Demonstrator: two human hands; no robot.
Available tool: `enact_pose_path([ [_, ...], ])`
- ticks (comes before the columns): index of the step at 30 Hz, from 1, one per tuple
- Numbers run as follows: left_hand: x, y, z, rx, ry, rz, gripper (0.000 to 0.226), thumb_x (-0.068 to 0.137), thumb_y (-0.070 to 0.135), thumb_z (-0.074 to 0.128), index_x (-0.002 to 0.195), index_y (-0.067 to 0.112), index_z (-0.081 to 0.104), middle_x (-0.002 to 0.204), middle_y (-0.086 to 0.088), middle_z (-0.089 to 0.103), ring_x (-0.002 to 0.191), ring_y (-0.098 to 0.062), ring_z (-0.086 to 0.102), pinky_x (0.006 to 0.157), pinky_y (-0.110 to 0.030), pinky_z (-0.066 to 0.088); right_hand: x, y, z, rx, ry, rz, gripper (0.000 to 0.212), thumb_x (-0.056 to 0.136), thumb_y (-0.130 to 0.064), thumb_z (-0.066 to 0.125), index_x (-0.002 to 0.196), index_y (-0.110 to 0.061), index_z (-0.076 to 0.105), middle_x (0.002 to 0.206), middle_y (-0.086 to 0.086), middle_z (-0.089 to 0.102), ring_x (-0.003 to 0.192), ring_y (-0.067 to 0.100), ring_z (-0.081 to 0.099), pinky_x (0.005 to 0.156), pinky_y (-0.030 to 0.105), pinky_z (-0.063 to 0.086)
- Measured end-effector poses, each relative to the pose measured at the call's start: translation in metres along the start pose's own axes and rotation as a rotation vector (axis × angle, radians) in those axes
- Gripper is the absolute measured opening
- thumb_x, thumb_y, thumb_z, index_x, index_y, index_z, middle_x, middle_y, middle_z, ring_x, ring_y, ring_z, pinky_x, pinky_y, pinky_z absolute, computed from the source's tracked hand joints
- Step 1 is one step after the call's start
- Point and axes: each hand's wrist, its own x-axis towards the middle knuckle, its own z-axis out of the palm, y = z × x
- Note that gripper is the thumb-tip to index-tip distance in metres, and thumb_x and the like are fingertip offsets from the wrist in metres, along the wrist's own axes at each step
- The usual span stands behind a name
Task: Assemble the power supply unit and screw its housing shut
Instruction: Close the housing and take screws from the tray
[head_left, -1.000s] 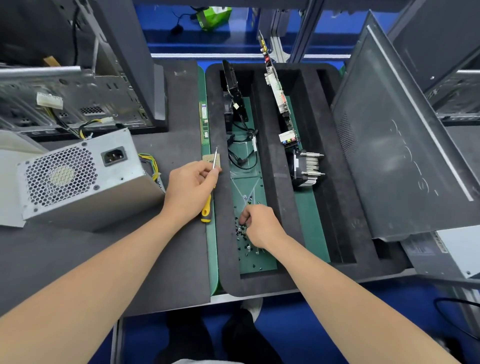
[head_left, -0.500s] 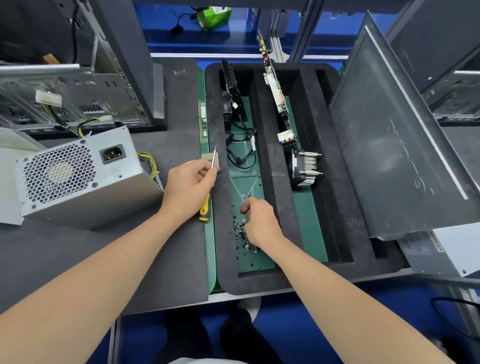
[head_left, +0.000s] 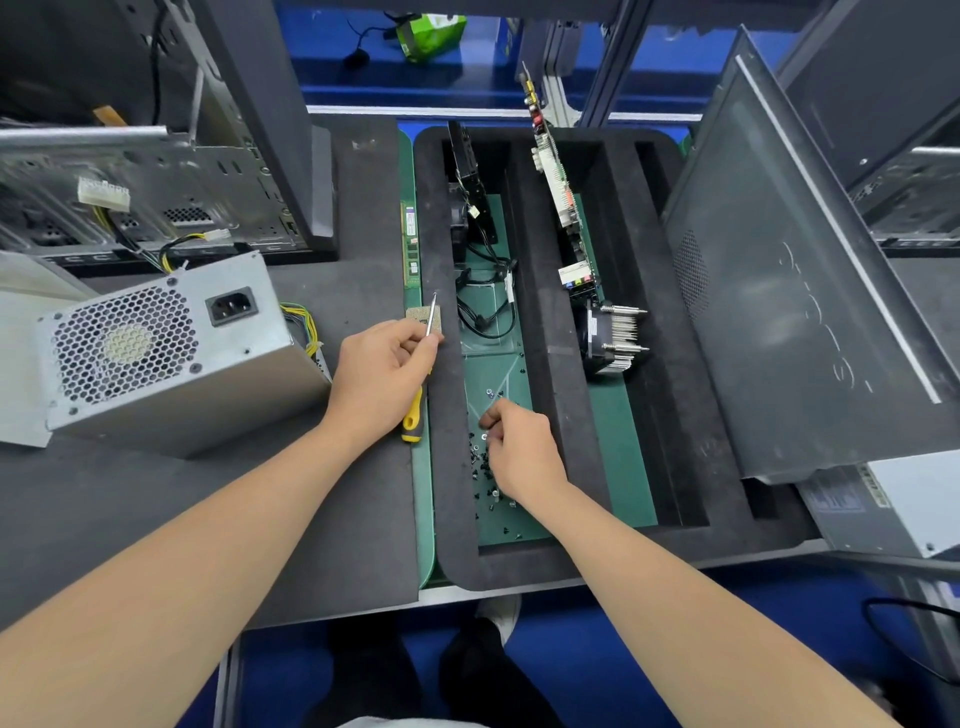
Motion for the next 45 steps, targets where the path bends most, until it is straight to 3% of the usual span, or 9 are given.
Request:
enact_pose_path([
  [4, 0.0, 0.0, 0.0, 0.001, -0.004, -0.002, 0.021, 0.1, 0.03, 0.064, 0.092, 0.016, 0.077, 0.072, 0.0, 0.066, 0.069, -0.012, 0.057, 0.067, -0.026, 0.047, 0.002, 0.0, -0.002, 0.089, -0.021, 0.01, 0.043, 0.09, 0.016, 0.044, 0.114, -0.013, 0.065, 0.108, 0.006, 0.063, 0.092, 0.021, 0.058, 0.075, 0.027, 0.049],
  [7, 0.0, 0.0, -0.001, -0.004, -0.002, -0.006, 0.021, 0.1, 0.029, 0.063, 0.094, 0.017, 0.078, 0.075, 0.0, 0.068, 0.073, -0.016, 0.061, 0.071, -0.03, 0.05, 0.002, -0.001, -0.003, 0.037, -0.017, -0.01, 0.045, 0.085, 0.016, 0.056, 0.118, -0.014, 0.061, 0.114, 0.002, 0.052, 0.097, 0.019, 0.053, 0.086, 0.032, 0.051],
  [12, 0.0, -0.001, 0.0, -0.005, 0.001, 0.001, 0.022, 0.1, 0.03, 0.063, 0.095, 0.016, 0.078, 0.076, 0.0, 0.069, 0.073, -0.016, 0.061, 0.072, -0.032, 0.052, 0.001, 0.0, -0.003, -0.061, -0.06, 0.012, 0.04, 0.087, 0.006, 0.067, 0.118, -0.017, 0.056, 0.117, 0.0, 0.043, 0.097, 0.023, 0.053, 0.077, 0.03, 0.043],
  [16, 0.0, -0.003, 0.001, -0.013, 0.0, -0.005, 0.021, 0.1, 0.031, 0.063, 0.094, 0.018, 0.078, 0.076, 0.0, 0.069, 0.073, -0.015, 0.061, 0.071, -0.028, 0.05, -0.001, 0.0, 0.001, -0.106, -0.012, 0.01, 0.026, 0.096, 0.003, 0.063, 0.118, -0.011, 0.061, 0.123, 0.007, 0.049, 0.097, 0.027, 0.058, 0.083, 0.034, 0.049],
  [21, 0.0, -0.004, 0.001, -0.016, 0.003, 0.008, 0.02, 0.1, 0.031, 0.064, 0.089, 0.02, 0.076, 0.073, 0.002, 0.067, 0.07, -0.013, 0.059, 0.067, -0.02, 0.047, -0.001, 0.0, 0.001, -0.01, 0.046, -0.032, 0.032, 0.095, 0.01, 0.053, 0.116, -0.012, 0.063, 0.116, 0.005, 0.055, 0.096, 0.023, 0.06, 0.085, 0.034, 0.053],
  [27, 0.0, -0.003, 0.0, 0.004, -0.004, 0.011, 0.022, 0.1, 0.032, 0.063, 0.089, 0.019, 0.076, 0.072, 0.001, 0.067, 0.07, -0.012, 0.059, 0.07, -0.029, 0.05, -0.001, 0.002, 0.0, -0.052, -0.066, -0.042, 0.027, 0.089, -0.009, 0.081, 0.105, -0.017, 0.061, 0.106, -0.001, 0.046, 0.09, 0.021, 0.053, 0.072, 0.028, 0.044],
  [34, -0.002, 0.002, -0.001, -0.001, -0.003, 0.011, 0.023, 0.1, 0.029, 0.062, 0.095, 0.015, 0.078, 0.078, -0.004, 0.071, 0.076, -0.019, 0.064, 0.076, -0.036, 0.054, 0.004, 0.001, -0.01, 0.086, -0.01, -0.096, 0.025, 0.095, 0.002, 0.057, 0.114, -0.01, 0.069, 0.113, 0.011, 0.066, 0.103, 0.028, 0.062, 0.087, 0.03, 0.048],
  [40, -0.002, 0.003, -0.002, 0.029, 0.004, 0.025, 0.024, 0.101, 0.029, 0.06, 0.097, 0.014, 0.079, 0.082, -0.003, 0.073, 0.08, -0.018, 0.066, 0.081, -0.041, 0.056, 0.0, -0.006, -0.036, 0.205, -0.052, -0.113, 0.045, 0.104, 0.003, 0.04, 0.135, -0.019, 0.064, 0.134, 0.001, 0.063, 0.119, 0.018, 0.061, 0.096, 0.026, 0.052],
  [45, -0.004, 0.003, 0.0, 0.023, 0.012, 0.012, 0.023, 0.1, 0.031, 0.061, 0.098, 0.019, 0.08, 0.081, 0.0, 0.073, 0.079, -0.014, 0.065, 0.08, -0.037, 0.056, 0.01, -0.013, -0.076, 0.321, 0.011, -0.19, 0.042, 0.107, -0.003, 0.037, 0.121, -0.018, 0.074, 0.118, 0.001, 0.073, 0.105, 0.011, 0.071, 0.1, 0.032, 0.058],
])
